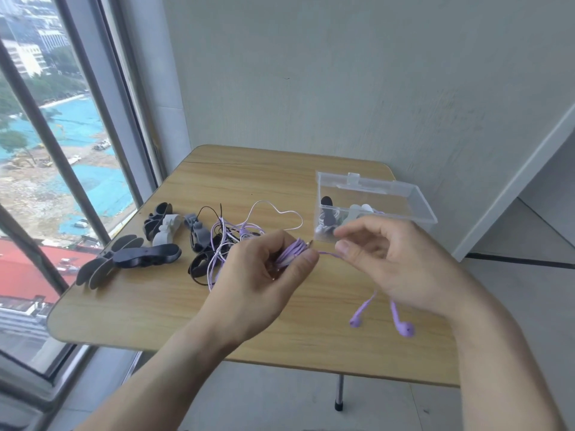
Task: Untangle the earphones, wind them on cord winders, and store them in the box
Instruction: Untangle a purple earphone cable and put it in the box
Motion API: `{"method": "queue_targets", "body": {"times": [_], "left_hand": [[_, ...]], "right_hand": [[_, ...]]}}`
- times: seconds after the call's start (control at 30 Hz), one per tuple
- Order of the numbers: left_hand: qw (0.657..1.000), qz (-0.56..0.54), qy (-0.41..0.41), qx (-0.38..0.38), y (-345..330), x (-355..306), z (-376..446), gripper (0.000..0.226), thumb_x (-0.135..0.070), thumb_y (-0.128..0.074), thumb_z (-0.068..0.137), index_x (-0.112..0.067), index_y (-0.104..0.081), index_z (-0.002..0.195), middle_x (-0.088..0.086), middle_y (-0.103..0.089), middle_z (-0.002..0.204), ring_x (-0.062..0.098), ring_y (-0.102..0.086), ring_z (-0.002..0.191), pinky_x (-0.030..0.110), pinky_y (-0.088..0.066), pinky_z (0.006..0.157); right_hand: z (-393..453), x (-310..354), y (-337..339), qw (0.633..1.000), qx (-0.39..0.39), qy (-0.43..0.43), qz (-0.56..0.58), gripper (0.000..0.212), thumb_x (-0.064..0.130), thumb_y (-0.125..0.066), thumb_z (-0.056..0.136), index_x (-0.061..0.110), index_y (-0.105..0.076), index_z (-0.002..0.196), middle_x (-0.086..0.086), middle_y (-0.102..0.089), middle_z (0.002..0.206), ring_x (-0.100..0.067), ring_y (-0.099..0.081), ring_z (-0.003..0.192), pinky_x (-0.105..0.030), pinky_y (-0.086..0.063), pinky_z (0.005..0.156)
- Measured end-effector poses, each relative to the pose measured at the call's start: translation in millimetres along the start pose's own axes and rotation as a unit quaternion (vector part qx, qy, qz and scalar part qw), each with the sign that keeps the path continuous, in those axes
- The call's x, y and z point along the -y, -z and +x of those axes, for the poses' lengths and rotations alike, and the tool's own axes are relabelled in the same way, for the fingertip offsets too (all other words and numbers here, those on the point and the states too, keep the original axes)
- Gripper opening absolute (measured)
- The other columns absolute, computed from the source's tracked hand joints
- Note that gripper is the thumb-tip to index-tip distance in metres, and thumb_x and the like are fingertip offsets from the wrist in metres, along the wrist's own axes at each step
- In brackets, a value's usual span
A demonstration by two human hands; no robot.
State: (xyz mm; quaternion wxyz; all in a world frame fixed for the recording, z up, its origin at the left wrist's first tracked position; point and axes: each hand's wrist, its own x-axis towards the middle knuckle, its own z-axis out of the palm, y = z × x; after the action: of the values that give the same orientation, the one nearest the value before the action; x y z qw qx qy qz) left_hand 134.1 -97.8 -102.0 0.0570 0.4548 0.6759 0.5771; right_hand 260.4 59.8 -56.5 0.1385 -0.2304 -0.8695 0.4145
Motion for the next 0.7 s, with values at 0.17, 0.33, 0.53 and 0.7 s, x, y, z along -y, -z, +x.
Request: {"method": "queue_targets", "body": {"times": [0.17,0.33,0.53,0.7], "left_hand": [[0.997,-0.076,0.011,-0.017,-1,-10,-3,0.032,-0.03,-0.065,0.09,-0.011,-0.056,0.065,0.0,-0.058,0.057,0.026,-0.051,0.056,0.035,-0.04,0.053],[0.993,-0.075,0.04,-0.08,1,-7,-1,0.043,-0.029,-0.066,0.086,-0.001,-0.044,0.063,-0.005,-0.04,0.055,0.008,-0.037,0.052,0.018,-0.035,0.049],[0.997,-0.009,0.078,-0.022,5,-10,0,0.05,-0.041,-0.062,0.086,-0.022,-0.028,0.053,-0.012,-0.024,0.05,0.009,-0.022,0.05,0.023,-0.021,0.047],[0.943,-0.132,0.245,0.184,6,-4,3,0.057,-0.045,-0.052,0.094,-0.026,-0.024,0.049,-0.009,-0.017,0.05,0.015,-0.012,0.048,0.026,-0.012,0.046]], "right_hand": [[-5,14,-8,0.985,0.13,0.054,0.103,0.019,0.01,-0.057,0.101,0.02,-0.069,0.111,0.001,-0.077,0.1,-0.015,-0.073,0.098,-0.047,-0.056,0.094],[-5,26,-17,0.974,0.127,0.054,0.18,0.029,0.033,-0.066,0.088,0.012,-0.068,0.107,-0.006,-0.073,0.075,-0.019,-0.072,0.065,-0.028,-0.056,0.069],[-3,20,-5,0.992,0.101,-0.009,0.079,0.015,0.034,-0.072,0.087,0.019,-0.071,0.085,0.003,-0.067,0.065,-0.009,-0.049,0.041,-0.031,-0.048,0.043],[-3,13,-1,0.996,0.07,-0.019,-0.043,0.018,0.04,-0.065,0.092,0.024,-0.07,0.084,0.006,-0.066,0.065,0.0,-0.047,0.038,-0.011,-0.033,0.041]]}}
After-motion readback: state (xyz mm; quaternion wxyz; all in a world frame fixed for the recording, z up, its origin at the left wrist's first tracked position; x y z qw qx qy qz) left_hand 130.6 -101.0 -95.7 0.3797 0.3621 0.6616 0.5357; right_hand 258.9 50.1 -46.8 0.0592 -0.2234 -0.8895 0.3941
